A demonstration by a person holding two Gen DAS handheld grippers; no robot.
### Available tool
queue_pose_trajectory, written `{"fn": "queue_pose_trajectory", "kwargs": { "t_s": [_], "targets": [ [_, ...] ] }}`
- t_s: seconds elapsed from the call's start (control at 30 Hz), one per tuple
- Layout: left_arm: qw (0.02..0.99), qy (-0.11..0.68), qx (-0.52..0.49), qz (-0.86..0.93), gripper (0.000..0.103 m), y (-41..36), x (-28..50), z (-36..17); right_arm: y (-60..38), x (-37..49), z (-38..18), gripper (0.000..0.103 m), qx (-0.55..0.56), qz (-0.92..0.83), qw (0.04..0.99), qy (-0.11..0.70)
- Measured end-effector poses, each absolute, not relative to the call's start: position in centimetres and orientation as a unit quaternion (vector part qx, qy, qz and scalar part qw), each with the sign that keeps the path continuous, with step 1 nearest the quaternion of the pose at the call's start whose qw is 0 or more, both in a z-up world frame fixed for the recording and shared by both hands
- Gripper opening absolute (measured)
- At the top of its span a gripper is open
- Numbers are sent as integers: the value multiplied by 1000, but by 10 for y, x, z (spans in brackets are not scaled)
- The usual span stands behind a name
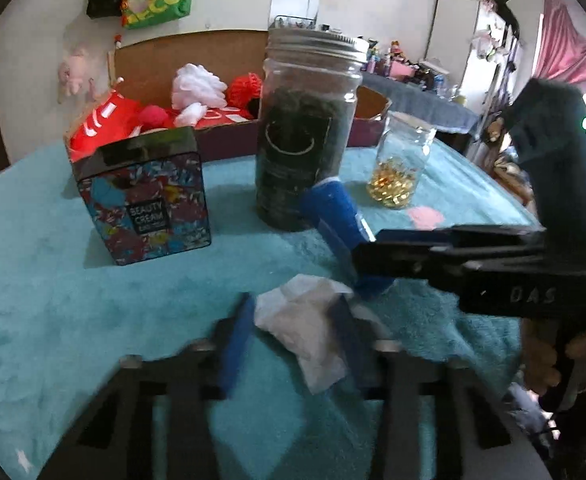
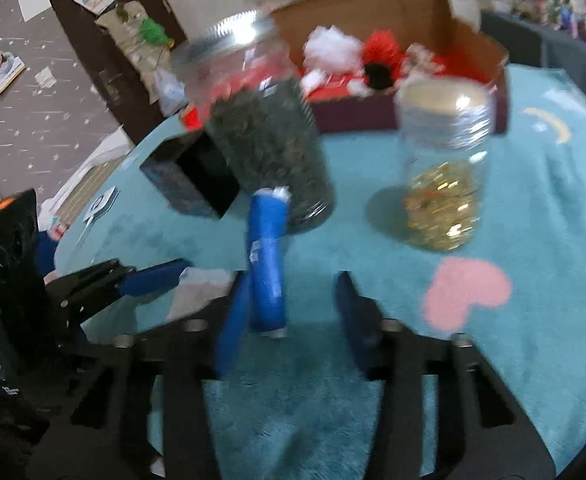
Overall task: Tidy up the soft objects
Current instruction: 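Grasp the crumpled white tissue with the left tool while the right tool grasps the blue cylinder, then carry the crumpled tissue with the left tool while the right tool carries the blue cylinder into the box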
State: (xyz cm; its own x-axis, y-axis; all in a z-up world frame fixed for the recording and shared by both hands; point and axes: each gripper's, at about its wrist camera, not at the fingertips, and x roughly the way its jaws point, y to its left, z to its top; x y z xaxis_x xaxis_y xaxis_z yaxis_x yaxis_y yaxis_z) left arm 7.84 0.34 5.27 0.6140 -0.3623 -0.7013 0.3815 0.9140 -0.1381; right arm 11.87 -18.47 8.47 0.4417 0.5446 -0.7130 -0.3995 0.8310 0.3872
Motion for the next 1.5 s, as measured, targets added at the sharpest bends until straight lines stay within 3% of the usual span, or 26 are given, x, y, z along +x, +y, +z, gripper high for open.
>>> {"fn": "queue_pose_trajectory", "kwargs": {
  "t_s": [0.1,0.2,1.5],
  "targets": [
    [896,388,5,-216,19,6,79,56,-184,115,85,15,91,302,839,444],
    [895,387,8,-220,17,5,80,58,-187,112,88,13,100,307,839,438],
    [916,367,5,-160,17,61,88,81,-255,89,101,13,160,245,850,439]
  ]
}}
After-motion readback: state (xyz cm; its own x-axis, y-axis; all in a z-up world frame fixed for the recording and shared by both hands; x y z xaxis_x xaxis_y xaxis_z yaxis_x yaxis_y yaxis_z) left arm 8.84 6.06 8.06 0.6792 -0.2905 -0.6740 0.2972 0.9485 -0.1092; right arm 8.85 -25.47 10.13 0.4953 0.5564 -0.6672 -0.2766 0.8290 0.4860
